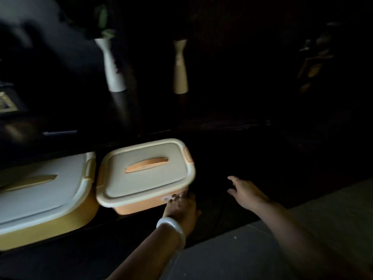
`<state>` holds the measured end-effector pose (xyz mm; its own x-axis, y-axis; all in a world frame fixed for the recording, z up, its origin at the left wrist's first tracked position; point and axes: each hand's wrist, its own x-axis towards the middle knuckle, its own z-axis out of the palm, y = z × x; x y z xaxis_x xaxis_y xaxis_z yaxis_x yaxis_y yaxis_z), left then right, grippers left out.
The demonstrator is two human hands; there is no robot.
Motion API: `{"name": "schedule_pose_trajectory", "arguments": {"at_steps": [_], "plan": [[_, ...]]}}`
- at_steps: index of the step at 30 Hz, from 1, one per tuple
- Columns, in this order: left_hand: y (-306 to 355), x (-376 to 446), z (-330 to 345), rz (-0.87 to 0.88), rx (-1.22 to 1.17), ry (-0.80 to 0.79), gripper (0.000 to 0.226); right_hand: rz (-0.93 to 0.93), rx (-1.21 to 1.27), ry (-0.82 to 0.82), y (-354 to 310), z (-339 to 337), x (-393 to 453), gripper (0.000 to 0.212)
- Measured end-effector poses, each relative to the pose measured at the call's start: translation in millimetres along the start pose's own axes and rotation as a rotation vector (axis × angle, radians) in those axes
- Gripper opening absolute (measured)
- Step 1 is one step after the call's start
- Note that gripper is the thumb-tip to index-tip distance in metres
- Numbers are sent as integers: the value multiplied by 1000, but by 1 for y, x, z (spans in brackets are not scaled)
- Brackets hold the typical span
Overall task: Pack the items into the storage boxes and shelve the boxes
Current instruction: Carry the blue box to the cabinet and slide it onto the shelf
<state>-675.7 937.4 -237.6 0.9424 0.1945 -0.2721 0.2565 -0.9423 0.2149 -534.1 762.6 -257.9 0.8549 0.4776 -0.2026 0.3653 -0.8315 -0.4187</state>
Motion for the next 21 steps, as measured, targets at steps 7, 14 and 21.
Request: {"name": "schedule_pose_trajectory", "arguments": {"at_steps": [7, 14, 21], "plan": [[188, 56, 3, 255, 192, -45, 50, 232, -30, -74, 160, -85, -62, 60], [438, 97, 18, 622, 227, -77, 52, 429, -46, 70, 344, -186, -164, 62], [626, 125, 23, 810, 366, -89, 50, 638, -41, 147, 480, -262, -226, 68]]}}
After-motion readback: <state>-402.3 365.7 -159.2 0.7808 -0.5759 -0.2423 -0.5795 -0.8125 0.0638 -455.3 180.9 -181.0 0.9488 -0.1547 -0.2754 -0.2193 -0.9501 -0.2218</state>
